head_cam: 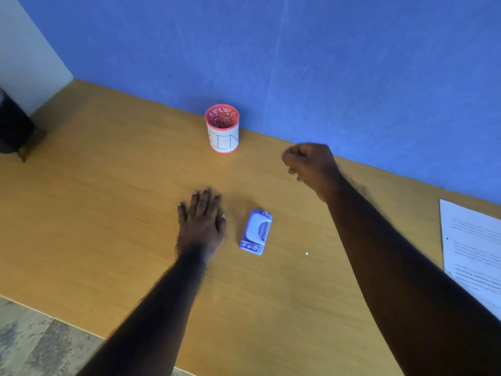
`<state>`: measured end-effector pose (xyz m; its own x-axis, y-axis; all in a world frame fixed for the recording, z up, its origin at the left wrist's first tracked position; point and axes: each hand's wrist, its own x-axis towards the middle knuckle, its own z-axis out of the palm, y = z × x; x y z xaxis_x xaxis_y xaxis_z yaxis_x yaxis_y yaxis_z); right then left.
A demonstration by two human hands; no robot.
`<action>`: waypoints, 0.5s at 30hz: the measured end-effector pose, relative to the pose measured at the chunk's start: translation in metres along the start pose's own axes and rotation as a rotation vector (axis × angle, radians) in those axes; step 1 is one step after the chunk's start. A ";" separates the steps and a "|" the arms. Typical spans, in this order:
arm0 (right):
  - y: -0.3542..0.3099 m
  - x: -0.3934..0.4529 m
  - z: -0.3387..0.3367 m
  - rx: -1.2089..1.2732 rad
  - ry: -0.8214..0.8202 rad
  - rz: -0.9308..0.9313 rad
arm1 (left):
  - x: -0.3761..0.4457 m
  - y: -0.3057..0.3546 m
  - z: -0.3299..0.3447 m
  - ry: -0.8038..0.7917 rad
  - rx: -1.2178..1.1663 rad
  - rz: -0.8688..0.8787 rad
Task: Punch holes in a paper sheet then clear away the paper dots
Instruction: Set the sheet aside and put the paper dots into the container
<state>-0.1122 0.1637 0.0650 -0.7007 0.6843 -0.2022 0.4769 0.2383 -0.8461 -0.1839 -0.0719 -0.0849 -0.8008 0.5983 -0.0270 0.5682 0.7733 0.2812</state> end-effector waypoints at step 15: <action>-0.085 0.126 0.109 -0.404 -0.013 -0.124 | 0.001 -0.003 0.009 0.094 -0.002 0.022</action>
<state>-0.2986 0.1547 0.0577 -0.7710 0.6255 -0.1197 0.5569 0.5709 -0.6032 -0.1846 -0.0721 -0.0941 -0.8027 0.5924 0.0692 0.5852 0.7599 0.2830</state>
